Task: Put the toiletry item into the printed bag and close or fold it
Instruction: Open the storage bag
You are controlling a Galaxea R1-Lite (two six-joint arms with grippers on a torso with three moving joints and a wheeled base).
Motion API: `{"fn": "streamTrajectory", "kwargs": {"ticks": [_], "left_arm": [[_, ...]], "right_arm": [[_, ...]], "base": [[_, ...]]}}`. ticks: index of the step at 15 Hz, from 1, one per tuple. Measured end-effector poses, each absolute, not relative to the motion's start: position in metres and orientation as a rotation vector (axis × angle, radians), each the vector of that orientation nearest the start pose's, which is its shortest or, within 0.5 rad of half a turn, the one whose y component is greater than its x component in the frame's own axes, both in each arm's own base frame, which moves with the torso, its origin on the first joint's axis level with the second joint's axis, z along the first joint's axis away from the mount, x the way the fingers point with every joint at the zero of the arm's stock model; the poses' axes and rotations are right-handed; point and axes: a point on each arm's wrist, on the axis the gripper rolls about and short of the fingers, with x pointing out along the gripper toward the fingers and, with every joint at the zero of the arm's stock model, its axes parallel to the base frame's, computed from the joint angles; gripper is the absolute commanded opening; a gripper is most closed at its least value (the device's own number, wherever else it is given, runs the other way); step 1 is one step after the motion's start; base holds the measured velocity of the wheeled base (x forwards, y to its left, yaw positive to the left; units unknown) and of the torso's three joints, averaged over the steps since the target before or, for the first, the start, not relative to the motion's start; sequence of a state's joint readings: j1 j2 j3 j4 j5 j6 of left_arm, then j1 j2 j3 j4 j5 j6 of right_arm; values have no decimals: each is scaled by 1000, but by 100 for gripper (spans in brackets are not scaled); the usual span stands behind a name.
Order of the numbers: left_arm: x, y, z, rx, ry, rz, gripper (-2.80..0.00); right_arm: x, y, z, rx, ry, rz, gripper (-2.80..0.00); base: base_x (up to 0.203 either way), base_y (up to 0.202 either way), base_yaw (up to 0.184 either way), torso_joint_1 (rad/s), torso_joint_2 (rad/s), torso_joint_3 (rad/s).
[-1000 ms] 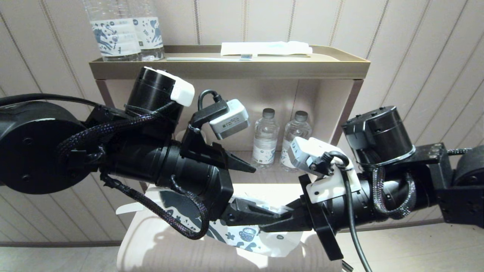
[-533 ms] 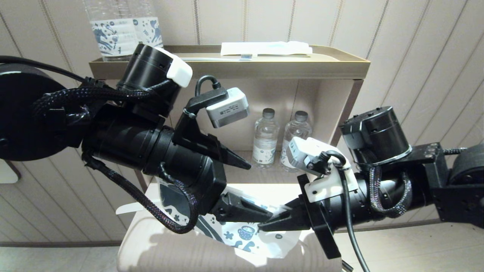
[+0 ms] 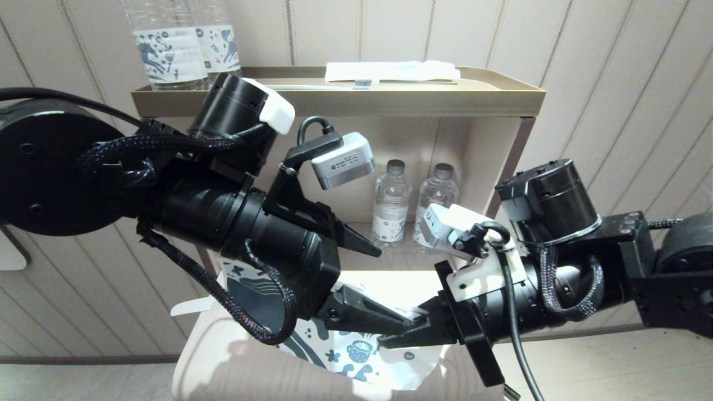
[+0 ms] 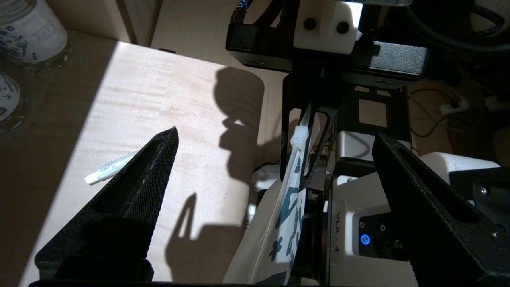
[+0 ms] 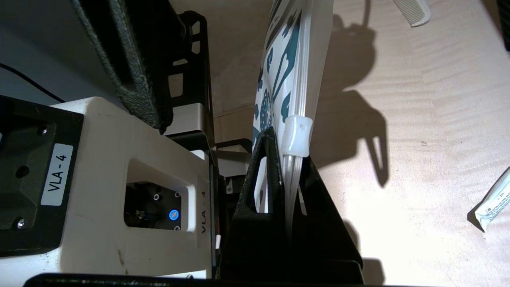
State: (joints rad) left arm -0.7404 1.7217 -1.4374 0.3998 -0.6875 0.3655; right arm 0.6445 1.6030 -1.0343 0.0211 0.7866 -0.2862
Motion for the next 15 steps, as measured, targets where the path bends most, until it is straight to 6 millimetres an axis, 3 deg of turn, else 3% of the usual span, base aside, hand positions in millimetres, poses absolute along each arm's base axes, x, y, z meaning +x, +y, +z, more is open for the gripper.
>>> {"fn": "streamTrajectory", "kwargs": {"ticks": [8,15], "left_arm": [[218,-220,251,301,512,-1512,0],[220,-222,256,301,469,-1509,0]], "right_arm": [[212,178,221,-164,429,1470,-280],[214,177,222,-162,426,1461,-280]], "base": [[0,0,0,0,0,0],[0,0,0,0,0,0]]}}
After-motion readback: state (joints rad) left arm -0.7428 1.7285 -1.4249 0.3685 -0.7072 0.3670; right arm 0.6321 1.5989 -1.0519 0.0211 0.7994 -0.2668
